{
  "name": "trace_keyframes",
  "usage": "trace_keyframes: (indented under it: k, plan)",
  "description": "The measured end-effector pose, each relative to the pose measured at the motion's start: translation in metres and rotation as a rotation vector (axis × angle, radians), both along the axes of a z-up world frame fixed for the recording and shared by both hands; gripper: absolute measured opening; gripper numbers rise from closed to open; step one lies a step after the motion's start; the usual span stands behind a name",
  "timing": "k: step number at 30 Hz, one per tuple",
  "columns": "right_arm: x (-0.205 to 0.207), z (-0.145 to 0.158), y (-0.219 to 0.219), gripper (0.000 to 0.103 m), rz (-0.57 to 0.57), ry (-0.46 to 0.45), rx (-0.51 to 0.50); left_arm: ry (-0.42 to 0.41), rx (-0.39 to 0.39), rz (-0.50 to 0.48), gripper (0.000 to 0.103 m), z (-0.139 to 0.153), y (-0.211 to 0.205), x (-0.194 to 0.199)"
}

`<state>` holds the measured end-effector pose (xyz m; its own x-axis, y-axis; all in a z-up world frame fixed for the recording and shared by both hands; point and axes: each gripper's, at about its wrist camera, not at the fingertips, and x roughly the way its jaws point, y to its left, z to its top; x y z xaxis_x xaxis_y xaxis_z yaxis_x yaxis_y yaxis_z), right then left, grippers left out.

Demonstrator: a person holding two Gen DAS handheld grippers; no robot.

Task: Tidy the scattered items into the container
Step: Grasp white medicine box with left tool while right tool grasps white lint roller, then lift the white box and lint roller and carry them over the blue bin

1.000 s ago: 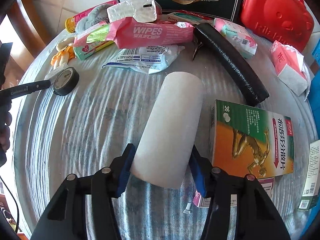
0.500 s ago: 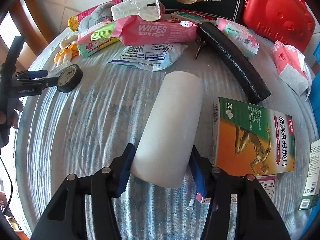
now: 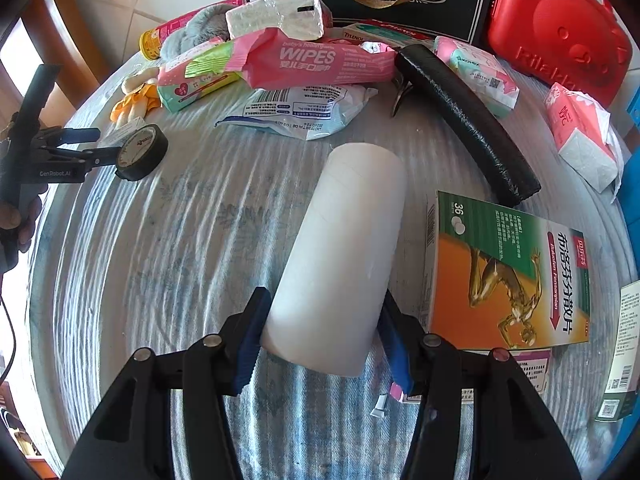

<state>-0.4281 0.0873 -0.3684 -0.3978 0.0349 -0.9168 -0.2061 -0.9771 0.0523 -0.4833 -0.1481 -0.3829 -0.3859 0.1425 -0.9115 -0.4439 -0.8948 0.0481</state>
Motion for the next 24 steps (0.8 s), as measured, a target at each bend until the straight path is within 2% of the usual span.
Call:
trace_keyframes:
  k: [1,2,3,6,12,14,19,24]
  plan:
    - [0.001,0.000,0.000,0.053,-0.001,0.001,0.000,-0.006,0.016,-0.020,0.066,0.001,0.001,0.000]
    - [0.001,0.000,0.000,0.053,-0.001,0.001,0.000,-0.007,0.021,-0.040,0.051,0.002,0.003,0.001]
    - [0.001,0.000,-0.001,0.053,-0.002,0.001,0.000,-0.012,0.022,-0.058,0.045,0.002,0.006,0.002]
    - [0.001,0.000,-0.001,0.053,-0.006,-0.002,-0.003,-0.034,0.032,-0.090,0.033,0.002,0.009,0.006]
    - [0.003,0.000,-0.001,0.052,0.000,-0.011,-0.006,-0.053,0.061,-0.106,0.029,0.000,0.007,0.022]
    - [0.004,0.000,0.000,0.052,0.000,-0.013,-0.009,-0.051,0.073,-0.077,0.029,-0.001,0.002,0.016]
    - [0.007,0.002,-0.002,0.052,0.008,-0.011,-0.004,-0.037,0.096,-0.003,0.028,0.005,-0.001,0.029]
    - [0.013,0.007,-0.004,0.051,0.014,-0.008,-0.006,-0.034,0.101,0.028,0.028,0.007,-0.009,0.043]
